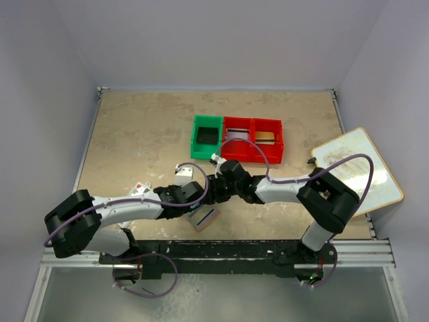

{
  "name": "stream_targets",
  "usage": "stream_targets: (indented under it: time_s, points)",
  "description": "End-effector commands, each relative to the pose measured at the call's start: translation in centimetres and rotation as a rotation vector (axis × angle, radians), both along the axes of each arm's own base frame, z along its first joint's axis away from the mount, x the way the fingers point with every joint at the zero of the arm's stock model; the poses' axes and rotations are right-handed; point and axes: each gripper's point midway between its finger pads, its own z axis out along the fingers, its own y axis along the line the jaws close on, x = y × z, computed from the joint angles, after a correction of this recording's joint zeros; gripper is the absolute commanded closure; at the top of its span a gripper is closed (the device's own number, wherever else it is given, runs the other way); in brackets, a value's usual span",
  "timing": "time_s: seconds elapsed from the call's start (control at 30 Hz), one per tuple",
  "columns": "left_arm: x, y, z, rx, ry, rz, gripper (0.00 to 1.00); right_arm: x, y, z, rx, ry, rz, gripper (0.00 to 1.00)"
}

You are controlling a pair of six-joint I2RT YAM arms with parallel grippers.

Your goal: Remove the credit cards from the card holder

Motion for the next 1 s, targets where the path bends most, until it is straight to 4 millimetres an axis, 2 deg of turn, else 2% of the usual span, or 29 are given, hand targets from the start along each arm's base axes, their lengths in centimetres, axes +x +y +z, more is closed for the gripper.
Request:
stream_targets:
  time_s: [0.0, 0.23, 0.63, 0.97]
  points:
    - [-0.6, 0.2, -0.3, -0.013, 0.024, 0.008, 0.90, -0.1, 1.8, 3.3, 0.128, -0.040, 0.053, 0.53]
    - [-0.5, 0.2, -0.1, -0.016, 0.016, 0.010, 0.90, -0.6, 2.4, 3.8, 0.180, -0.014, 0.067, 0.53]
    - [-0.6, 0.4, 0.1, -0.015, 0.011, 0.015, 0.90, -0.6, 3.3, 3.4, 0.221, 0.017, 0.069, 0.51]
    - [-0.5, 0.6, 0.3, -0.016, 0.003, 0.020, 0.90, -2.2, 3.5, 3.3, 0.289, 0.094, 0.094, 0.48]
